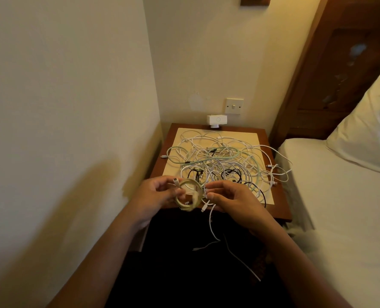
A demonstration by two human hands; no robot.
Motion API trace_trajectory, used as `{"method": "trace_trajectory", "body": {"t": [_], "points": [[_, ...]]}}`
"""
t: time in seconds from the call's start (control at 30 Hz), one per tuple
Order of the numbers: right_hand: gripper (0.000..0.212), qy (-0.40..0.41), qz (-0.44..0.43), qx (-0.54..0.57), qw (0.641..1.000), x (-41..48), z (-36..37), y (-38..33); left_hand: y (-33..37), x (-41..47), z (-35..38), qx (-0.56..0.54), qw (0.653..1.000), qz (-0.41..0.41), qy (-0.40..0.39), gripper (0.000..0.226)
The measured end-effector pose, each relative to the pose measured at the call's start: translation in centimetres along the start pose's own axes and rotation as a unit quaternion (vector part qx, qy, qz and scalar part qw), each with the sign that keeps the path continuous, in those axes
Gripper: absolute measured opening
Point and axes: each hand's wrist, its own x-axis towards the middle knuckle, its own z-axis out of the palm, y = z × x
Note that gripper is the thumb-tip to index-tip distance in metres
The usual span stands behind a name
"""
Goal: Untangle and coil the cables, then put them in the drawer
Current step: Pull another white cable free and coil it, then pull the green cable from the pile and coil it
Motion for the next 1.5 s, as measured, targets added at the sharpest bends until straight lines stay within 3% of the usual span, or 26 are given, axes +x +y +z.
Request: {"method": "trace_trajectory", "body": {"t": [0.2, 0.37, 0.53, 0.7, 0.83, 0.93, 1.13, 1.33, 1.4, 1.5], "points": [[0.015, 0.049, -0.014, -0.034, 0.998, 1.5, -1.6, 0.6, -2.9, 8.8, -5.9, 0.071, 0.983, 0.007, 0.167, 0.021], [0.016, 0.138, -0.040, -0.061, 0.988, 3.4, -3.2, -0.1, -5.3, 13.6, -7.4, 0.193, 0.958, -0.056, 0.203, 0.016], [0.017, 0.160, -0.070, -0.183, 0.967, 6.8, -4.8, -0.9, -5.8, 15.1, -7.4, 0.423, 0.883, -0.018, 0.204, 0.018], [0.046, 0.062, -0.031, -0.451, 0.890, 12.2, -5.7, 0.4, -5.6, 15.0, -7.2, 0.483, 0.856, -0.037, 0.181, 0.013], [0.017, 0.029, -0.032, -0.538, 0.842, 14.7, -6.9, 0.0, -4.6, 14.4, -7.6, 0.505, 0.846, -0.037, 0.169, 0.016], [0.015, 0.040, -0.059, -0.518, 0.852, 15.3, -8.0, -1.9, -3.3, 13.7, -7.8, 0.517, 0.838, -0.025, 0.172, 0.030], [0.015, 0.162, -0.170, -0.398, 0.887, 15.5, -11.0, -9.1, 3.5, 11.3, -5.7, 0.439, 0.878, 0.072, 0.179, 0.035], [0.018, 0.262, -0.307, -0.352, 0.845, 13.4, -13.2, -20.1, 14.5, 9.7, -0.7, 0.405, 0.865, 0.250, 0.159, 0.032], [0.019, 0.292, -0.346, -0.330, 0.829, 12.1, -13.9, -23.7, 17.7, 9.6, 1.2, 0.397, 0.857, 0.293, 0.149, 0.043], [0.019, 0.329, -0.392, -0.315, 0.800, 9.7, -15.0, -28.8, 22.0, 9.2, 4.4, 0.375, 0.857, 0.335, 0.112, 0.077]]}}
